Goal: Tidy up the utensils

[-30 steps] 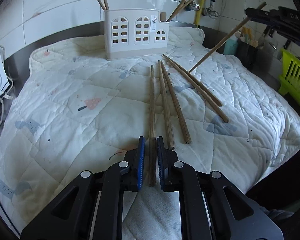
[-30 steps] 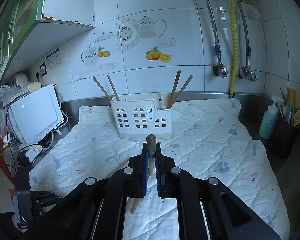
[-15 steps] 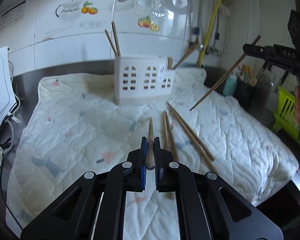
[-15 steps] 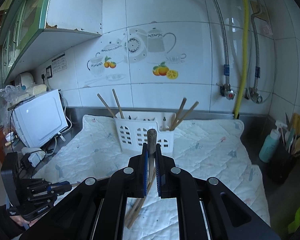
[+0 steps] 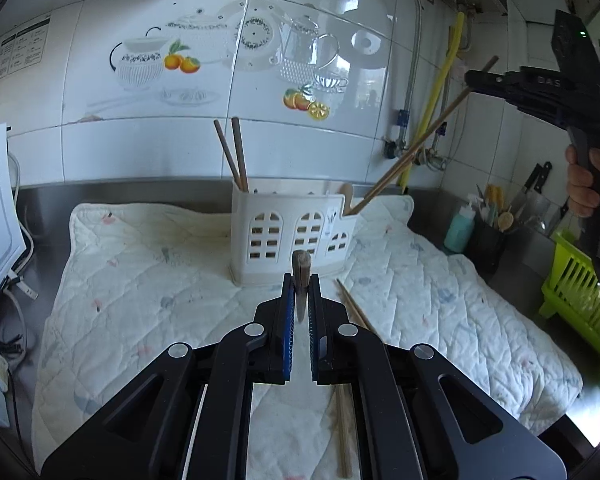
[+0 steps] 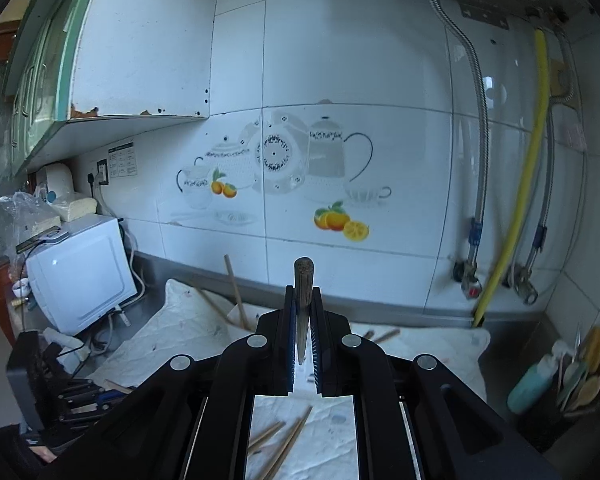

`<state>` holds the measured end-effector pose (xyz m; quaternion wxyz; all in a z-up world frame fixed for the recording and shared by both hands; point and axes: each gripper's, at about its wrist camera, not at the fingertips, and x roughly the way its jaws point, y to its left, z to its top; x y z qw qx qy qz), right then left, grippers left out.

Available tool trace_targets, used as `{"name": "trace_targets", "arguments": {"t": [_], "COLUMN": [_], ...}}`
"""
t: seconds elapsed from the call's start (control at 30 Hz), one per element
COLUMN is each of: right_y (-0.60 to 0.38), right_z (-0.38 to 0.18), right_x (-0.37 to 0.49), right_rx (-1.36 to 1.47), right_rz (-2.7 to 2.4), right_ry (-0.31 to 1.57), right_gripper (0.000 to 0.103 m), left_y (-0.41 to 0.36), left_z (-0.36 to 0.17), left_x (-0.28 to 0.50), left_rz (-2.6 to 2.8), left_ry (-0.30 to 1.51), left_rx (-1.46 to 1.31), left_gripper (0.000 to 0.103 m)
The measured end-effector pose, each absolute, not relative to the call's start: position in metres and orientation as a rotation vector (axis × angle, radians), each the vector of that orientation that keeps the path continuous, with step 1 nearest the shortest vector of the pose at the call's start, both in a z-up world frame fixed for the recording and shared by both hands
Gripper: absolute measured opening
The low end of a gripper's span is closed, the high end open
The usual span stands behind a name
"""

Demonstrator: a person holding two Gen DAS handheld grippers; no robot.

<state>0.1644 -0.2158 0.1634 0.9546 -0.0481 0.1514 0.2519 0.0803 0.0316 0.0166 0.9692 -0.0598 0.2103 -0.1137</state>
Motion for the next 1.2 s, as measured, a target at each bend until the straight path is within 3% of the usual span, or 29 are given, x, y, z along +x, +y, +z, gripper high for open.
{"name": "trace_targets", "arguments": {"t": [0.53, 0.67, 0.97, 1.2], "right_y": [-0.178, -0.184, -0.205, -0.222], "right_z": [0.106, 0.106, 0.114, 0.09], "right_x": [0.28, 0.274, 0.226, 0.19], "right_rx": [-0.161, -0.142, -0.139, -0.074], "right_rz": [0.432, 0.421, 0.429, 0.469], "right_ry": [0.52, 0.479, 0.38, 0.388], "right_gripper": [0.011, 0.031, 0.035, 0.035], "left_y": [0.035, 0.033, 0.029, 0.031], "left_z": [0.078, 0.102, 0.156, 0.149], "left_x": [0.122, 0.13, 0.156, 0.201], "left_rz": [-0.244, -0.249, -0.204, -0.155], "left_ry": [0.339, 0.29, 0.163, 0.181], "left_rx": [-0.093, -0.081, -0.046, -0.058], "left_gripper": [0.005, 0.005, 0.005, 0.005]}}
